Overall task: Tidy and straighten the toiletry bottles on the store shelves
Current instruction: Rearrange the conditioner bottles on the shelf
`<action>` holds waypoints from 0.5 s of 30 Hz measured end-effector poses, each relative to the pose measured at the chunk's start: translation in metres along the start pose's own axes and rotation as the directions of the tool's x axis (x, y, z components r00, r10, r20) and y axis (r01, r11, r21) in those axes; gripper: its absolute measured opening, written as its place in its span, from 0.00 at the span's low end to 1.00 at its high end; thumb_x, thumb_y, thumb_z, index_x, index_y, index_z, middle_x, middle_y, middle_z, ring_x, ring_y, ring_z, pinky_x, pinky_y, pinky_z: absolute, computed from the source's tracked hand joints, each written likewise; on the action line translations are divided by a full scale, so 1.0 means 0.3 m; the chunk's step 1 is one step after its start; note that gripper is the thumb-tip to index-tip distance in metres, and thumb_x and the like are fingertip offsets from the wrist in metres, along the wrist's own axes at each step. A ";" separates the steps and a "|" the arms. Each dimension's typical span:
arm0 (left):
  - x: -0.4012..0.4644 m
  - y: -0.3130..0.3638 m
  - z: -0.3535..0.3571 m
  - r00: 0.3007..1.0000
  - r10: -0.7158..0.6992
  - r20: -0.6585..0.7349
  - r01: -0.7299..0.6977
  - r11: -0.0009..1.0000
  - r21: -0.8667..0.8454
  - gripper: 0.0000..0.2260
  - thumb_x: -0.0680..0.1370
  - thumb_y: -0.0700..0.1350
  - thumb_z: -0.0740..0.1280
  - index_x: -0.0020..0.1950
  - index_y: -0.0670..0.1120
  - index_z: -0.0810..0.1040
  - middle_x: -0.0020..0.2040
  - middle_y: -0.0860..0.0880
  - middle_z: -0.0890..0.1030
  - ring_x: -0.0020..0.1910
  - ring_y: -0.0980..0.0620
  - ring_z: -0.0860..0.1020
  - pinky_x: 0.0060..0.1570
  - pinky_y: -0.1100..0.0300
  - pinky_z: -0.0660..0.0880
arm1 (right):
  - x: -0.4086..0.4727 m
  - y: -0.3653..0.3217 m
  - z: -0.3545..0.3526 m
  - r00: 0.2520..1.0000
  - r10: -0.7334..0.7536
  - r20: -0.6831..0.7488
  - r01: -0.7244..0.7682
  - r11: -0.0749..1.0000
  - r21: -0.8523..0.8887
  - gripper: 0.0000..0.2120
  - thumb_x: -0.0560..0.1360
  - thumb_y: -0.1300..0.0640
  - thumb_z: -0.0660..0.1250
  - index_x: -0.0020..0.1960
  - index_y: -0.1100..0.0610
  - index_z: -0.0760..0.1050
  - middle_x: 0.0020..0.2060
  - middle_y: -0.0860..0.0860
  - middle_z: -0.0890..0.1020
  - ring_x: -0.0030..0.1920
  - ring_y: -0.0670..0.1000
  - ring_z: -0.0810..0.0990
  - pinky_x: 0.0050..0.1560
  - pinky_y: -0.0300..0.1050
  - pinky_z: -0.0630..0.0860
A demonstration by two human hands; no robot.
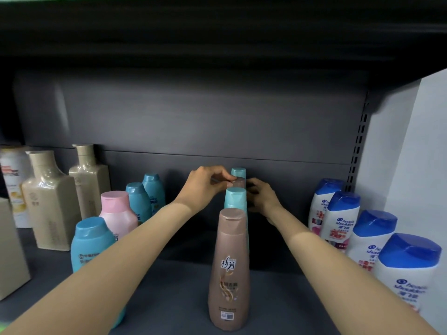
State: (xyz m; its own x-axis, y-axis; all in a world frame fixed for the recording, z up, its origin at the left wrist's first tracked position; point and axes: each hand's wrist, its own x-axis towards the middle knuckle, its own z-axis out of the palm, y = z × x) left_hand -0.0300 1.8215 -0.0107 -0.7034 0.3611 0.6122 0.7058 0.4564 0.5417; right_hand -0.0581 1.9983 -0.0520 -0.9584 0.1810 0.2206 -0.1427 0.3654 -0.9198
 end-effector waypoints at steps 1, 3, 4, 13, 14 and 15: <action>-0.002 0.000 0.000 1.000 0.000 0.003 0.000 1.000 0.001 0.02 0.74 0.41 0.70 0.46 0.46 0.81 0.45 0.53 0.83 0.48 0.54 0.80 0.54 0.64 0.74 | 0.002 -0.003 -0.002 1.000 0.000 -0.005 0.000 1.000 -0.020 0.11 0.76 0.66 0.64 0.56 0.55 0.75 0.53 0.57 0.79 0.54 0.58 0.79 0.50 0.58 0.80; -0.004 0.001 0.000 1.000 -0.004 0.000 0.004 1.000 0.005 0.02 0.74 0.42 0.70 0.46 0.47 0.81 0.46 0.52 0.83 0.48 0.54 0.80 0.54 0.64 0.74 | 0.003 -0.011 -0.008 1.000 -0.007 -0.020 0.005 0.997 -0.076 0.12 0.75 0.66 0.65 0.57 0.56 0.75 0.53 0.57 0.79 0.53 0.58 0.79 0.51 0.58 0.80; -0.005 0.002 0.000 1.000 -0.007 -0.002 0.007 1.000 0.008 0.02 0.74 0.42 0.70 0.45 0.47 0.81 0.46 0.52 0.83 0.48 0.54 0.80 0.54 0.64 0.73 | 0.002 -0.015 -0.012 0.999 -0.012 -0.034 0.008 0.995 -0.098 0.12 0.75 0.65 0.65 0.57 0.57 0.75 0.52 0.57 0.79 0.53 0.58 0.79 0.52 0.58 0.79; -0.013 0.011 0.007 0.999 -0.030 -0.020 0.030 1.000 -0.001 0.04 0.74 0.40 0.70 0.47 0.47 0.81 0.46 0.52 0.83 0.48 0.58 0.80 0.54 0.68 0.73 | -0.038 -0.052 -0.039 0.989 -0.106 -0.101 0.090 0.983 -0.160 0.14 0.74 0.62 0.67 0.59 0.58 0.76 0.51 0.57 0.81 0.53 0.55 0.80 0.57 0.53 0.77; -0.016 0.015 0.005 0.999 -0.033 -0.021 0.033 0.999 0.000 0.05 0.74 0.40 0.70 0.48 0.47 0.81 0.47 0.52 0.83 0.47 0.60 0.79 0.52 0.73 0.71 | -0.048 -0.058 -0.043 0.987 -0.122 -0.104 0.103 0.979 -0.173 0.14 0.75 0.63 0.67 0.60 0.58 0.76 0.51 0.57 0.81 0.53 0.55 0.80 0.57 0.53 0.77; -0.019 0.020 0.002 0.999 -0.038 -0.023 0.039 0.999 0.010 0.05 0.75 0.39 0.69 0.49 0.47 0.81 0.47 0.52 0.83 0.47 0.60 0.79 0.50 0.78 0.69 | -0.057 -0.065 -0.048 0.984 -0.144 -0.108 0.122 0.975 -0.185 0.13 0.75 0.63 0.66 0.60 0.59 0.76 0.51 0.57 0.82 0.54 0.55 0.80 0.57 0.51 0.76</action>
State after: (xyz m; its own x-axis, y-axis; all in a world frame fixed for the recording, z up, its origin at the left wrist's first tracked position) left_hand -0.0218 1.8226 -0.0111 -0.7278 0.3244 0.6042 0.6773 0.4779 0.5593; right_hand -0.0352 2.0013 -0.0331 -0.8955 0.2244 0.3842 -0.2105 0.5470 -0.8102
